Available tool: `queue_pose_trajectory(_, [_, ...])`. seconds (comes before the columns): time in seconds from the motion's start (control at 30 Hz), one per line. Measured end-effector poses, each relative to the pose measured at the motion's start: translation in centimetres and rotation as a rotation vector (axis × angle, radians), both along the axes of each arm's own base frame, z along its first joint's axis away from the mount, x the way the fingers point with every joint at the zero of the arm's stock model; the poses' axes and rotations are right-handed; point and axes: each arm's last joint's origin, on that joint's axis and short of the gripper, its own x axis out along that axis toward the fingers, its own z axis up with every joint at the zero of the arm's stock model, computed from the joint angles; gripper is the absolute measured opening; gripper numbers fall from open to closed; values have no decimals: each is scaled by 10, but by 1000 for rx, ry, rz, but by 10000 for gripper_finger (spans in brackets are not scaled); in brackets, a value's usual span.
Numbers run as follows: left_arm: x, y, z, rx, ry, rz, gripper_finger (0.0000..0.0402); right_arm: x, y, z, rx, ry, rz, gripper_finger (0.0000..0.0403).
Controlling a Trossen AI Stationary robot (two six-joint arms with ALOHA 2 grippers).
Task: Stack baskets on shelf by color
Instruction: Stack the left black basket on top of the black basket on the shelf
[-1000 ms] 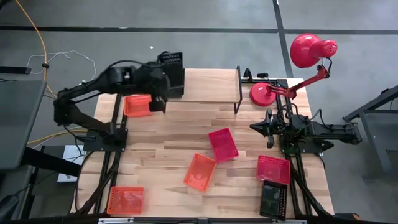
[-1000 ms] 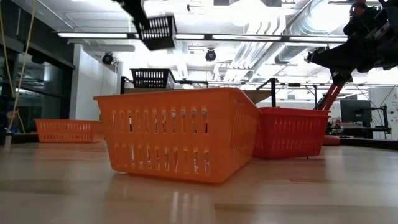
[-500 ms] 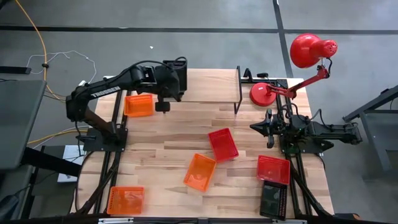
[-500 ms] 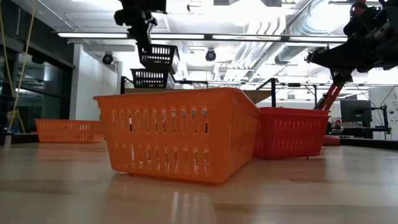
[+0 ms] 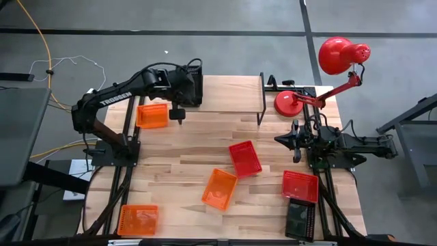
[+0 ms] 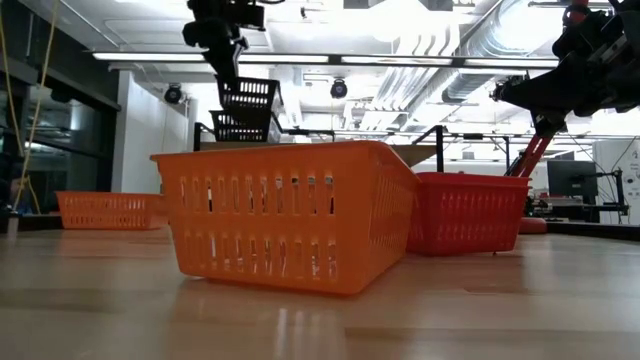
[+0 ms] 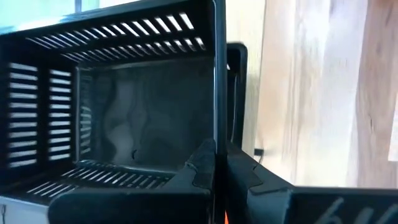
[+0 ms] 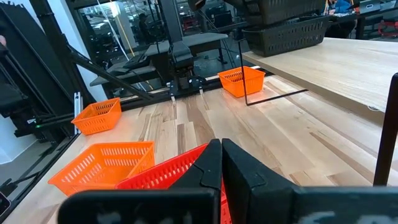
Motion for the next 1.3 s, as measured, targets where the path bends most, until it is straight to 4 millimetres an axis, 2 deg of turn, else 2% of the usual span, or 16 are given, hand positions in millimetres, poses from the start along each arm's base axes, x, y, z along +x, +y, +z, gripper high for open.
queue_pose_trajectory(0.23, [-5,5,-13,-40,41,-20,0,0,0,0,0,0,0,0])
queue_pose_trajectory(0.53, [-2,7,-12,-19,12,-31,18,0,0,0,0,0,0,0])
queue_pose_trajectory(0.67, [-1,8,-12,-14,9,-37,43,0,0,0,0,0,0,0])
queue_pose_trajectory(0.83, [-1,7,-11,-41,-19,-32,92,0,0,0,0,0,0,0])
queue_pose_trajectory(1.1, [-14,-3,5,-36,-112,12,170,0,0,0,0,-1,0,0])
queue_pose_trajectory(1.2, [-21,-8,15,-42,-177,28,184,0,0,0,0,-1,0,0])
queue_pose_trajectory(1.3, [-24,-10,22,-52,-256,61,181,0,0,0,0,-1,0,0])
